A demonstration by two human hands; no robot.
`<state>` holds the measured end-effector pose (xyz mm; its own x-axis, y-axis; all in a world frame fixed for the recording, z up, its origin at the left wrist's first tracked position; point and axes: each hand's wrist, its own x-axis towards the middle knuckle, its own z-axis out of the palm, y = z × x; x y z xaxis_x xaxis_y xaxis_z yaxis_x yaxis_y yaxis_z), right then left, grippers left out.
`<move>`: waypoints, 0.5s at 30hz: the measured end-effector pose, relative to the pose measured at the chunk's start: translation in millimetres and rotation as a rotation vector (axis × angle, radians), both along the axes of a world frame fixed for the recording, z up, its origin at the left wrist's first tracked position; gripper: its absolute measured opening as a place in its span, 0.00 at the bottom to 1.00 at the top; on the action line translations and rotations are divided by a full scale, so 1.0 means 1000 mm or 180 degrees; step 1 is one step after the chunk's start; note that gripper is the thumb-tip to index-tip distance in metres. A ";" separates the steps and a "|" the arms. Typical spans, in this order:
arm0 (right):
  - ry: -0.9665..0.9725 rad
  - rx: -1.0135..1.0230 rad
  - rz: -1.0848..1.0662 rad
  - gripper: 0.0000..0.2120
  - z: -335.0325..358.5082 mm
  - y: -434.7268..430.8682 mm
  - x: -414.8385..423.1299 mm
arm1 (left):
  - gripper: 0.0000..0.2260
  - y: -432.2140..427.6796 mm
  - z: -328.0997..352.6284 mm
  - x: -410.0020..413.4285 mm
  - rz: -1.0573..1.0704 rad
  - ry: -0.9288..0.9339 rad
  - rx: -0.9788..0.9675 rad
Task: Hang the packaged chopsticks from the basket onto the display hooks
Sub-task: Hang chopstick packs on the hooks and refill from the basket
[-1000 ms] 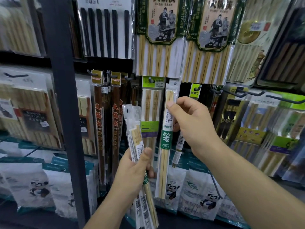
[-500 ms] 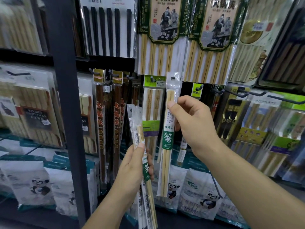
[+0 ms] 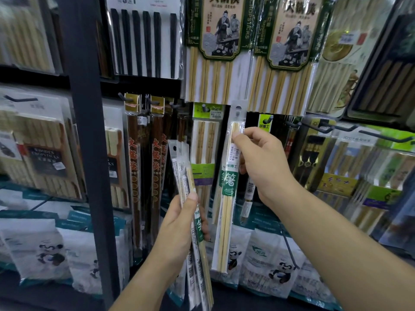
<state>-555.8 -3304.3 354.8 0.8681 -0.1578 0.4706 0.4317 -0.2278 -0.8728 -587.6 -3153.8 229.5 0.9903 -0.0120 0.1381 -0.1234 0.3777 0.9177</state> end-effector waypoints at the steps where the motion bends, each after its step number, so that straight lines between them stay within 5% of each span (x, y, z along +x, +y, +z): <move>1: 0.0001 -0.0016 -0.0009 0.11 0.000 0.001 0.000 | 0.24 0.000 0.000 0.000 0.0003 -0.0010 -0.0011; 15: 0.0157 0.0071 -0.0075 0.17 -0.006 0.002 0.004 | 0.16 0.004 -0.005 0.005 -0.0044 -0.0187 0.0022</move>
<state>-551.5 -3301.9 349.2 0.8861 -0.1885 0.4234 0.3828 -0.2175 -0.8979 -582.9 -3149.7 224.1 0.9802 -0.0267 0.1960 -0.1721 0.3734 0.9116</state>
